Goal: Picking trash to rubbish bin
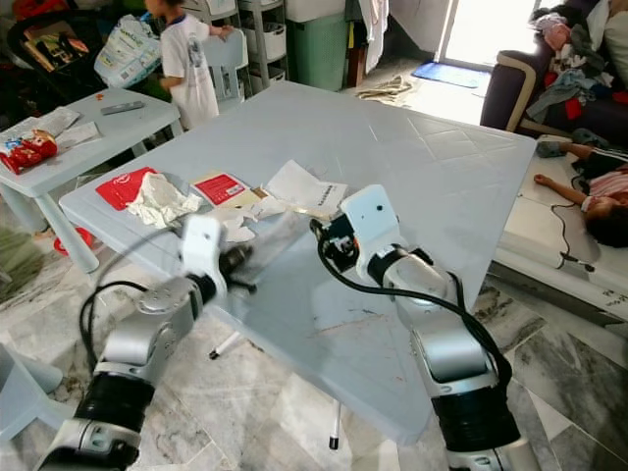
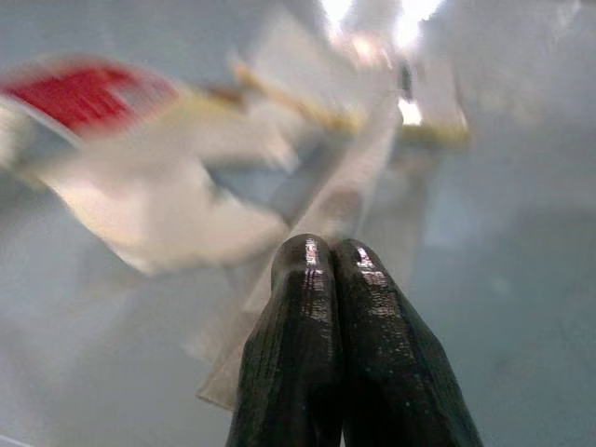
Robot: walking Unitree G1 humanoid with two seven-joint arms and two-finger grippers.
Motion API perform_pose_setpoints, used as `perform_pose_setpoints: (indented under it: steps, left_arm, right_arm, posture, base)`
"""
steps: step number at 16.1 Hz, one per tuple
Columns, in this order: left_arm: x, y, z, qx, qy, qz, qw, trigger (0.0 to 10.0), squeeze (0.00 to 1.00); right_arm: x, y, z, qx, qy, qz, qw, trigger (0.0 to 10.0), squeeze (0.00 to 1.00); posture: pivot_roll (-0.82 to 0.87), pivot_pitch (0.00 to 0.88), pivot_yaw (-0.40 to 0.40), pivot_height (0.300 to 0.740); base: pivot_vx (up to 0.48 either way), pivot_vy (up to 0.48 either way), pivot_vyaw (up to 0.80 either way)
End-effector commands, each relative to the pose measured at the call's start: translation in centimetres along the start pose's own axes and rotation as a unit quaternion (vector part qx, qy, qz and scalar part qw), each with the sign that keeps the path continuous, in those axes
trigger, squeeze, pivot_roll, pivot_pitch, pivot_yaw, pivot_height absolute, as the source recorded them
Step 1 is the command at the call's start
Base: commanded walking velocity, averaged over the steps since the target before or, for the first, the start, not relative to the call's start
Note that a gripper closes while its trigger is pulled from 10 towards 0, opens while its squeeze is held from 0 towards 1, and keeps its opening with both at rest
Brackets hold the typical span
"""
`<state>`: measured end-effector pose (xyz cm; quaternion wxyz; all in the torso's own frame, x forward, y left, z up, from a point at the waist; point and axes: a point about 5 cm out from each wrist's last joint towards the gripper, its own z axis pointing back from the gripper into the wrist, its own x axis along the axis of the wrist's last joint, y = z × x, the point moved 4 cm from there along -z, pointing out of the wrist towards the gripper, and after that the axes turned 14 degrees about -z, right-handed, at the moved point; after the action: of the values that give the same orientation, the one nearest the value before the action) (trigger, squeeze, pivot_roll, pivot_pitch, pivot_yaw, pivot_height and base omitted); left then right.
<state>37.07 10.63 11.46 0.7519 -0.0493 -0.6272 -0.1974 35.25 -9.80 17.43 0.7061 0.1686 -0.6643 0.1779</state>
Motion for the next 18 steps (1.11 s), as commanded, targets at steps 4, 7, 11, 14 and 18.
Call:
perform_pose_setpoints:
  steps: [4,7,11,14,18]
  left_arm:
    - [1.8,3.5,2.4,0.117,-0.048,-0.031,0.991,0.0,0.0]
    - [2.9,4.8,3.6,0.172,-0.07,-0.043,0.982,0.0,0.0]
    - [3.1,4.9,4.7,0.203,-0.067,-0.055,0.975,0.0,0.0]
    - [3.3,4.8,5.1,0.209,-0.072,-0.043,0.974,0.0,0.0]
    - [3.7,4.9,5.1,0.208,-0.075,-0.032,0.975,0.0,0.0]
  right_arm:
    - [0.3,-0.2,-0.2,-0.004,-0.008,-0.004,1.0,10.0,0.0]
    - [0.3,0.1,-0.6,-0.001,-0.01,-0.009,1.0,10.0,0.0]
    - [0.2,0.5,-0.8,0.002,-0.014,-0.013,1.0,10.0,0.0]
    - [0.1,0.7,-0.9,0.003,-0.016,-0.019,1.0,10.0,0.0]
    - [0.0,0.5,-1.0,-0.001,-0.017,-0.025,1.0,10.0,0.0]
  posture:
    - [0.04,0.001,-0.008,0.74]
    - [0.05,0.003,-0.009,0.74]
    - [0.09,0.015,-0.005,0.74]
    - [0.1,0.018,0.001,0.74]
    - [0.09,0.02,0.013,0.74]
  base:
    - [0.0,0.0,0.0]
    - [0.0,0.0,0.0]
    - [0.0,0.0,0.0]
    - [0.0,0.0,0.68]
    - [0.0,0.0,0.2]
